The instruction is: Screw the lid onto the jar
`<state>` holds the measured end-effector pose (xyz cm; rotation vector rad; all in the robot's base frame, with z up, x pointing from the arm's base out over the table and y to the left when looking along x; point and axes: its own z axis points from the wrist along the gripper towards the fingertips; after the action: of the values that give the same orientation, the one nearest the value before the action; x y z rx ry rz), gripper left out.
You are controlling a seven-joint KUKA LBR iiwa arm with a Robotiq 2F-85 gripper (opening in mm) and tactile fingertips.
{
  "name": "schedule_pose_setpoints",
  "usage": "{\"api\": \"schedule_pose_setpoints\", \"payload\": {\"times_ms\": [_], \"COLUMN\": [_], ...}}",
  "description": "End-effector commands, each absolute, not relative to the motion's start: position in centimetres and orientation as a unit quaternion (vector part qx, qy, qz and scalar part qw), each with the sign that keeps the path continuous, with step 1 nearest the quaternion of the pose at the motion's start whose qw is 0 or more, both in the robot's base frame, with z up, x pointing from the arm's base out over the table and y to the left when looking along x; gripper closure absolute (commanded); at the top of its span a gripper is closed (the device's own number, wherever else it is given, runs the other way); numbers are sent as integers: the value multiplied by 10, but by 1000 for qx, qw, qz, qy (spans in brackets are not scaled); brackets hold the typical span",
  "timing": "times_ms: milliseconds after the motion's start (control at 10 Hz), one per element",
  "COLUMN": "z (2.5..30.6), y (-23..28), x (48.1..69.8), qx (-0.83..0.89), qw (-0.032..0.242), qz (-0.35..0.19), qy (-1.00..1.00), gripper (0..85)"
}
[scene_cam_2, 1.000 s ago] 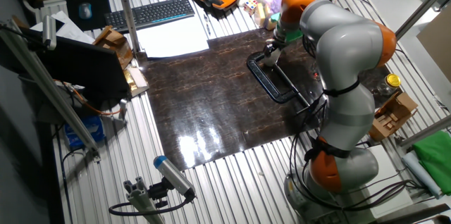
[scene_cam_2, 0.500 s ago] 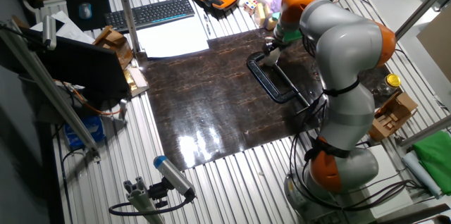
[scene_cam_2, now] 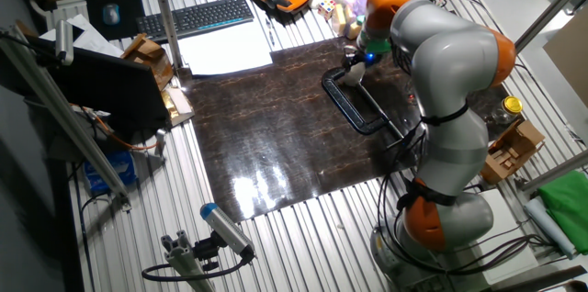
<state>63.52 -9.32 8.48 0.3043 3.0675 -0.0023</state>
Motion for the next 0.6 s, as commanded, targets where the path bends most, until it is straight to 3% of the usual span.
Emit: {"api": "schedule_pose_setpoints", "payload": {"times_ms": [0, 500], "z": [85, 85], "y": [-93, -93], "x": [635, 635], "qx": [112, 190], "qw": [30, 33], "qz": [-2, -11], "qy": [993, 981], "gripper": [153, 153]}}
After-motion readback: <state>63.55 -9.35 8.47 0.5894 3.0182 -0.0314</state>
